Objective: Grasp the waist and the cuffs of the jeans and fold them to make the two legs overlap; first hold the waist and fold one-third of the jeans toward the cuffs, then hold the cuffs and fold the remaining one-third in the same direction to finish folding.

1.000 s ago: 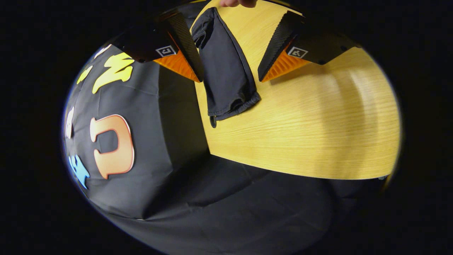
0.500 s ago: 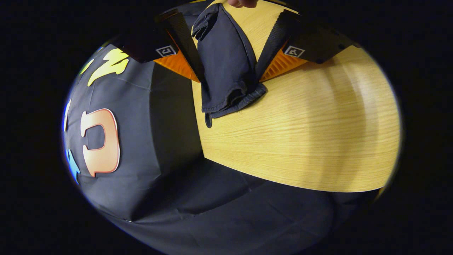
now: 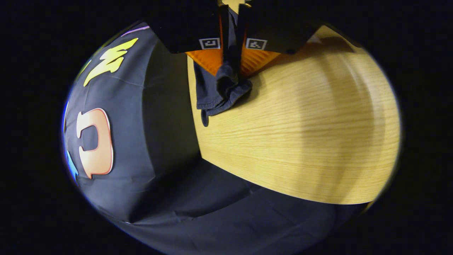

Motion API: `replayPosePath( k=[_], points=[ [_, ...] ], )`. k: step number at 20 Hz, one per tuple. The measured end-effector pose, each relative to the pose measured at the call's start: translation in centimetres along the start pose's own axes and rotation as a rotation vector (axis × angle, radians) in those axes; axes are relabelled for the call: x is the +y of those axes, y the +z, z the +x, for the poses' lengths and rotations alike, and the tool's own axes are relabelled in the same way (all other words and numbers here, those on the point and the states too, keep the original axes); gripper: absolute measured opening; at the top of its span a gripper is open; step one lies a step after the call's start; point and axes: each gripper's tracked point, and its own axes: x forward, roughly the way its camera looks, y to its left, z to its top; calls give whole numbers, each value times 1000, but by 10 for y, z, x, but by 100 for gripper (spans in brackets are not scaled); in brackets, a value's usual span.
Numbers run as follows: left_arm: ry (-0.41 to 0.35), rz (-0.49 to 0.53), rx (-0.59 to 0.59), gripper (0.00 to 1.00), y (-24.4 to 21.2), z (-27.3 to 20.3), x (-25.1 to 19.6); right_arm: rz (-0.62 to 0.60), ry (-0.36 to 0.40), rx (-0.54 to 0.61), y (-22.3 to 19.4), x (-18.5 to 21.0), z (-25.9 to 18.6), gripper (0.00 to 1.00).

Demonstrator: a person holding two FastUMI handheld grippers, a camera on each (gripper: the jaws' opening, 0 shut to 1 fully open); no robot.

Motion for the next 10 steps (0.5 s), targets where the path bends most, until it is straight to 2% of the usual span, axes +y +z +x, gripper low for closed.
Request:
replayPosePath(
  k=[2, 5, 10],
  points=[
    [-35, 41, -18, 8, -1, -11, -19, 8, -3, -11, -5, -6, -9, 99],
    [-110, 192, -50, 6, -8, -32, -66, 4, -31, -70, 1, -17, -29, 99],
    [-252, 395, -57, 5, -51, -72, -168, 39, -18, -111, -3, -25, -55, 98]
  ],
)
